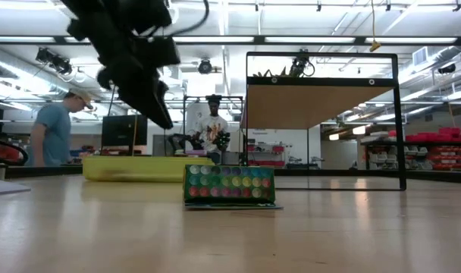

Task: Pack school essentials
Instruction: Put the yellow crayon box into the yellow supply box

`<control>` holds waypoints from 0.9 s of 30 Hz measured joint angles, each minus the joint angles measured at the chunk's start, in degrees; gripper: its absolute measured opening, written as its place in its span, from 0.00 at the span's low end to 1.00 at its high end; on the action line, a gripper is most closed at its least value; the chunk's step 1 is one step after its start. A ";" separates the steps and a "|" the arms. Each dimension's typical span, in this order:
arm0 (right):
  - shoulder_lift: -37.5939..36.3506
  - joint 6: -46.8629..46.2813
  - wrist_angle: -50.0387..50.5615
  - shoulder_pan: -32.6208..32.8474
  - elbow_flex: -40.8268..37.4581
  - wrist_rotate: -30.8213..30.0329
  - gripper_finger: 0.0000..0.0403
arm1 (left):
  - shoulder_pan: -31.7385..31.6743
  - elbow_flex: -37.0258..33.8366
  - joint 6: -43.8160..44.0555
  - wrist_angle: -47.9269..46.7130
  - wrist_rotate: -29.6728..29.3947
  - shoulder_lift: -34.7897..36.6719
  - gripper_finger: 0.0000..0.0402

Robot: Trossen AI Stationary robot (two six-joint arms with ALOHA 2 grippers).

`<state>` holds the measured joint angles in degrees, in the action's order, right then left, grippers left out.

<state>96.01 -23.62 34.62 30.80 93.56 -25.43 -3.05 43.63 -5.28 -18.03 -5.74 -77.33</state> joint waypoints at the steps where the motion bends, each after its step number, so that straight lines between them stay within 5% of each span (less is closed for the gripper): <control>1: 0.00 -0.28 0.08 0.12 0.00 1.00 0.33 | 1.34 0.07 0.31 -0.07 0.00 0.23 0.28; 9: 0.04 -5.82 2.85 2.07 -3.81 6.29 0.33 | 12.39 0.07 9.58 0.57 -0.03 0.10 0.29; 15: 0.14 -13.20 -7.77 3.28 -14.43 6.26 0.33 | 17.34 0.05 16.65 1.85 -2.68 -0.79 0.30; 21: 0.13 -20.89 -15.68 4.19 -22.63 2.94 0.33 | 19.52 -0.02 17.81 8.35 -3.28 -5.47 0.36; 27: 3.27 -26.49 -19.33 7.58 -22.68 -2.71 0.33 | 19.23 -0.02 16.53 12.77 -3.48 -10.57 0.41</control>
<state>99.27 -50.12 15.29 38.38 70.88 -28.14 16.18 43.62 11.25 -5.27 -9.22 -87.89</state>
